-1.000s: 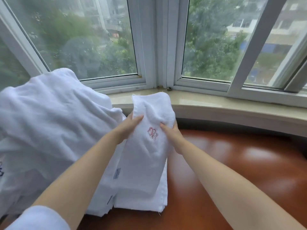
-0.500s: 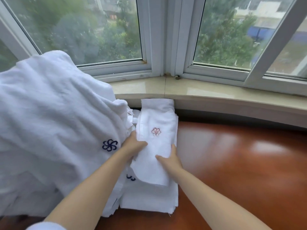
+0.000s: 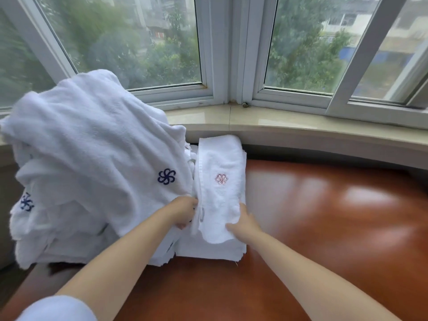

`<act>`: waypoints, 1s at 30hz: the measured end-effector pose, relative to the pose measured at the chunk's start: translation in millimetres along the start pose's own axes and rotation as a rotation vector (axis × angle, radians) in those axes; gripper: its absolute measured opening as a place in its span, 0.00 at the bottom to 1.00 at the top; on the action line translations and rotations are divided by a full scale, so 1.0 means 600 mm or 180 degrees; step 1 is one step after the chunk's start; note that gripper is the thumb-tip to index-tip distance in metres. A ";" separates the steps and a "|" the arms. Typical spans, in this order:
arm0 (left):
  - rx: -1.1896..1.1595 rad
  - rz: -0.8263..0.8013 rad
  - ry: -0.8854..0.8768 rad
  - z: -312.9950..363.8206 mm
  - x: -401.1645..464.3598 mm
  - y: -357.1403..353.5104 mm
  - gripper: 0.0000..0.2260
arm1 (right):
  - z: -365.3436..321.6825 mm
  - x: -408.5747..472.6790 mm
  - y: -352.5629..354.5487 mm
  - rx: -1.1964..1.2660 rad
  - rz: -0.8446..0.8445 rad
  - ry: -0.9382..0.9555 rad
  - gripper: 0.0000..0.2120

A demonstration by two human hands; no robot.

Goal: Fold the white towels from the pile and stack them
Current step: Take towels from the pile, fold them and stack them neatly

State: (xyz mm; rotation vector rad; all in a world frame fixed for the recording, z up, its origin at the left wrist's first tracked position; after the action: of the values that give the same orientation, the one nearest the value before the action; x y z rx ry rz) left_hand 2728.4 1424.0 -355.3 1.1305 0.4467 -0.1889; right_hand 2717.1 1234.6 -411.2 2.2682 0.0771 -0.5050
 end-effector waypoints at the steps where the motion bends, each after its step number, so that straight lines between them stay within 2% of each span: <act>1: 0.0738 0.0245 -0.0483 0.009 0.003 0.010 0.22 | -0.006 -0.002 0.005 -0.0396 0.0189 0.0188 0.40; 3: 0.2115 0.0776 -0.1244 0.026 0.004 0.020 0.22 | -0.029 -0.011 0.009 -0.1122 0.0572 0.0804 0.43; 4: 0.2534 0.0882 -0.1394 0.029 0.007 0.021 0.25 | -0.042 -0.020 0.000 -0.1303 0.0556 0.1154 0.45; 6: 0.2801 0.0790 -0.1372 0.025 0.016 0.019 0.32 | -0.057 -0.041 -0.031 -0.1491 0.0237 0.1639 0.48; 9: 0.2982 0.0604 -0.1370 0.018 0.031 0.006 0.41 | -0.050 -0.058 -0.069 -0.1788 0.0105 0.1678 0.50; 11: 0.2912 0.0596 -0.1419 0.016 0.043 -0.002 0.44 | -0.050 -0.057 -0.074 -0.1800 0.0422 0.1579 0.42; 13: 0.2751 0.0701 -0.1451 0.018 0.051 -0.006 0.44 | -0.055 -0.055 -0.064 -0.1694 0.0808 0.1631 0.27; 15: 0.2691 0.0888 -0.1500 0.022 0.052 -0.001 0.40 | -0.050 -0.051 -0.049 -0.1139 0.1048 0.1534 0.18; 18: 0.2709 0.0891 -0.1420 0.031 0.051 0.010 0.30 | -0.022 -0.041 -0.006 0.0524 0.1308 0.0735 0.12; 20: 0.2820 0.0905 -0.1421 0.043 0.044 0.028 0.20 | -0.012 -0.033 0.022 0.1191 0.1571 0.0377 0.08; 23: 0.1961 0.1213 -0.1199 0.049 0.037 0.087 0.13 | -0.014 -0.026 0.050 0.1606 0.1700 0.0192 0.07; 25: 0.1273 0.1455 -0.0983 0.039 0.031 0.137 0.11 | -0.020 -0.027 0.055 0.1699 0.1680 0.0153 0.11; 28: 0.0443 0.1831 -0.0728 0.015 0.021 0.183 0.11 | -0.039 -0.039 0.053 0.1495 0.1705 0.0336 0.17; 30: 0.0091 0.2077 -0.0697 0.009 0.009 0.200 0.12 | -0.057 -0.046 0.052 0.1045 0.1699 0.0703 0.19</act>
State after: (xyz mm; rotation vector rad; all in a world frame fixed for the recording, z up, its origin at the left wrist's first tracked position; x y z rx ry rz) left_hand 2778.8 1469.9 -256.6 1.2130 -0.1310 0.2520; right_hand 2709.6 1241.2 -358.0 2.5204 -0.5226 0.0209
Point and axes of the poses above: each hand's wrist, its own x-axis towards the middle knuckle, its own y-axis out of the back of the hand, z = x × y, the point moved 7 cm from there along x, towards the middle knuckle, and after that the axes turned 13 degrees about z, right-handed, at the moved point
